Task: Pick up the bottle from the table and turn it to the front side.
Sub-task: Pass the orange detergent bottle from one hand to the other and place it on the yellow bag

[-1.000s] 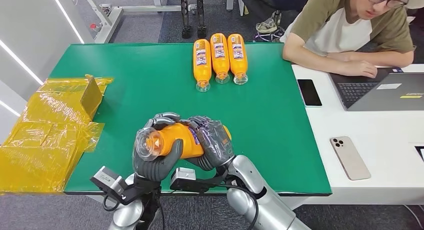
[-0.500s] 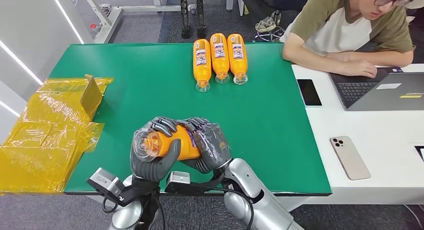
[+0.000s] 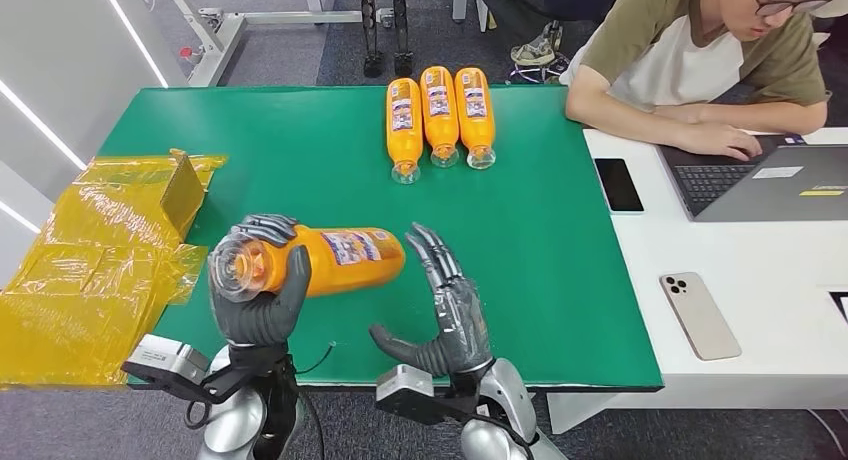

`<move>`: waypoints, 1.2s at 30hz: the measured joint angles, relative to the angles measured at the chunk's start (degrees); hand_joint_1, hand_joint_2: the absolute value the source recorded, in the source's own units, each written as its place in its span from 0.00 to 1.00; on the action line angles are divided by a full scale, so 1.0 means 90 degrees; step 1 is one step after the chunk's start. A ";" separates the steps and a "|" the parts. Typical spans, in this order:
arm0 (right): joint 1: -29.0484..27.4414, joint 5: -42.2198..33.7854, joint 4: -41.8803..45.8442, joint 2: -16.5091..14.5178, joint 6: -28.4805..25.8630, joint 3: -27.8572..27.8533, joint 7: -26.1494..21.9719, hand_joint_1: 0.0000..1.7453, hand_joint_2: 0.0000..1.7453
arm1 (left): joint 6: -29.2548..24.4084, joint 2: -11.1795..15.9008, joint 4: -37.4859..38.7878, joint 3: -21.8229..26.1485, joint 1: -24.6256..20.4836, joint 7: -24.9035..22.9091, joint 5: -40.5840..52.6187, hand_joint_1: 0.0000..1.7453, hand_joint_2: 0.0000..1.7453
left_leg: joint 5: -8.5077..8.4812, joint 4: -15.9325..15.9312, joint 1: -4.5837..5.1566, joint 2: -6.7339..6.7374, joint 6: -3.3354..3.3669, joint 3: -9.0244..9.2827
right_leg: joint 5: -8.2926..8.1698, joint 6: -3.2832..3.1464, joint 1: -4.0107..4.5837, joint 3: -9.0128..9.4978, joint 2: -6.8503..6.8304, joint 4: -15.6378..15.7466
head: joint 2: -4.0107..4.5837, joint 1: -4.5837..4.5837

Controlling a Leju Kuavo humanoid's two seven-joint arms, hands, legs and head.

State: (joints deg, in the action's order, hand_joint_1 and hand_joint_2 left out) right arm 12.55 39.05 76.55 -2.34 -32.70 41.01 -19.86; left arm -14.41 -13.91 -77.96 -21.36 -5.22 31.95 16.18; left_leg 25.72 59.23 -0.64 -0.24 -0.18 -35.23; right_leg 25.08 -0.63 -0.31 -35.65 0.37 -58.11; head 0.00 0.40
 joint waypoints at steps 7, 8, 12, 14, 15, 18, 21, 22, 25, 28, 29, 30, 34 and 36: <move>-0.0313 -0.1548 0.0610 -0.0061 -0.0570 -0.0166 -0.1042 0.00 1.00 | -0.1995 0.0349 0.0460 0.0410 -0.0508 -0.1001 0.2699 1.00 1.00 | -0.0002 -0.0001 -0.0001 -0.0001 -0.0002 0.0003 | -0.0001 -0.0001 0.0001 0.0001 -0.0002 -0.0003 | 0.0000 0.0000; -0.0349 -0.1660 0.0705 -0.0068 -0.0590 -0.0181 -0.1147 0.00 1.00 | -0.2267 0.0440 0.0668 0.0463 -0.0622 -0.1264 0.3333 1.00 1.00 | -0.0003 -0.0001 -0.0001 0.0000 -0.0003 0.0003 | -0.0001 -0.0002 0.0001 0.0001 0.0000 -0.0004 | 0.0000 -0.0001; -0.0434 -0.1914 0.1013 -0.0070 -0.0622 -0.0192 -0.1370 0.00 1.00 | -0.2778 0.0782 0.1481 0.0729 -0.1036 -0.2132 0.5689 1.00 1.00 | -0.0004 -0.0001 -0.0002 0.0002 -0.0004 0.0004 | -0.0002 -0.0003 0.0001 0.0001 0.0001 -0.0007 | 0.0000 0.0000; -0.0437 -0.2036 0.1115 -0.0073 -0.0625 -0.0192 -0.1481 0.00 1.00 | -0.2807 0.1004 0.1951 0.0820 -0.1289 -0.2581 0.6603 1.00 1.00 | -0.0005 -0.0001 -0.0002 0.0003 -0.0005 0.0004 | -0.0002 -0.0003 0.0001 0.0001 0.0002 -0.0008 | 0.0000 0.0001; -0.0435 -0.2069 0.1151 -0.0077 -0.0625 -0.0192 -0.1516 0.00 1.00 | -0.2810 0.1128 0.2190 0.0849 -0.1425 -0.2727 0.6877 1.00 1.00 | -0.0006 -0.0001 -0.0002 0.0004 -0.0005 0.0004 | -0.0003 -0.0004 0.0001 0.0000 0.0004 -0.0009 | 0.0000 0.0001; -0.0434 -0.2132 0.1229 -0.0098 -0.0625 -0.0198 -0.1568 0.00 1.00 | -0.2814 0.1455 0.2828 0.0914 -0.1793 -0.3079 0.7446 1.00 1.00 | -0.0007 -0.0001 -0.0003 0.0006 -0.0007 0.0006 | -0.0003 -0.0004 0.0002 -0.0001 0.0010 -0.0010 | 0.0000 0.0001; -0.0424 -0.2151 0.1308 -0.0160 -0.0624 -0.0222 -0.1573 0.00 1.00 | -0.2811 0.1738 0.3613 0.0921 -0.2264 -0.3400 0.7906 1.00 1.00 | -0.0009 -0.0001 -0.0003 0.0006 -0.0009 0.0005 | -0.0003 -0.0005 0.0004 -0.0002 0.0010 -0.0012 | 0.0000 0.0001; -0.0418 -0.2144 0.1339 -0.0189 -0.0624 -0.0234 -0.1550 0.00 1.00 | -0.2797 0.1826 0.3899 0.0920 -0.2439 -0.3450 0.7945 1.00 1.00 | -0.0009 -0.0001 -0.0003 0.0008 -0.0010 0.0005 | -0.0004 -0.0006 0.0003 -0.0003 0.0013 -0.0013 | 0.0000 0.0000; -0.0363 -0.2136 0.1400 -0.0268 -0.0615 -0.0265 -0.1472 0.00 1.00 | -0.2572 0.2076 0.4635 0.0752 -0.2926 -0.3791 0.8075 1.00 1.00 | -0.0011 0.0000 -0.0003 0.0015 -0.0012 0.0006 | -0.0005 -0.0007 0.0003 -0.0005 0.0018 -0.0014 | 0.0000 0.0000; -0.0276 -0.2137 0.1410 -0.0333 -0.0607 -0.0274 -0.1437 0.00 1.00 | -0.2381 0.2299 0.5160 0.0406 -0.3253 -0.4004 0.8156 1.00 1.00 | -0.0012 0.0000 -0.0003 0.0015 -0.0013 0.0005 | -0.0005 -0.0007 0.0003 -0.0005 0.0018 -0.0015 | 0.0000 0.0001; -0.0257 -0.2137 0.1411 -0.0350 -0.0607 -0.0277 -0.1428 0.00 1.00 | -0.2361 0.2344 0.5276 0.0324 -0.3319 -0.4017 0.8163 1.00 1.00 | -0.0012 0.0000 -0.0003 0.0015 -0.0014 0.0005 | -0.0005 -0.0007 0.0003 -0.0005 0.0018 -0.0016 | 0.0000 0.0001; -0.0243 -0.2137 0.1410 -0.0366 -0.0607 -0.0280 -0.1423 0.00 1.00 | -0.2349 0.2378 0.5368 0.0260 -0.3372 -0.4024 0.8165 1.00 1.00 | -0.0012 0.0000 -0.0003 0.0015 -0.0014 0.0005 | -0.0005 -0.0007 0.0003 -0.0005 0.0018 -0.0016 | 0.0000 0.0001; -0.0213 -0.2136 0.1411 -0.0397 -0.0607 -0.0296 -0.1420 0.00 1.00 | -0.2339 0.2463 0.5621 0.0110 -0.3496 -0.4035 0.8174 1.00 1.00 | -0.0010 0.0000 -0.0001 0.0016 -0.0015 0.0003 | -0.0004 -0.0007 0.0002 -0.0007 0.0019 -0.0014 | 0.0000 0.0001; -0.0206 -0.2136 0.1410 -0.0406 -0.0607 -0.0305 -0.1421 0.00 1.00 | -0.2221 0.2491 0.5711 0.0048 -0.3539 -0.4063 0.8177 1.00 1.00 | -0.0010 0.0000 -0.0001 0.0015 -0.0015 0.0003 | -0.0003 -0.0006 0.0002 -0.0008 0.0018 -0.0013 | 0.0000 0.0001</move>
State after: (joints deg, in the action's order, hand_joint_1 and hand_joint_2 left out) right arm 10.69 19.82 89.24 -5.99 -38.16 38.26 -32.65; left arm -34.40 8.50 -26.57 -20.93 -37.07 -4.62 89.77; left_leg 25.63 59.23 -0.65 -0.10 -0.32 -35.20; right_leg 25.05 -0.68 -0.30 -35.72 0.54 -58.23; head 0.00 0.42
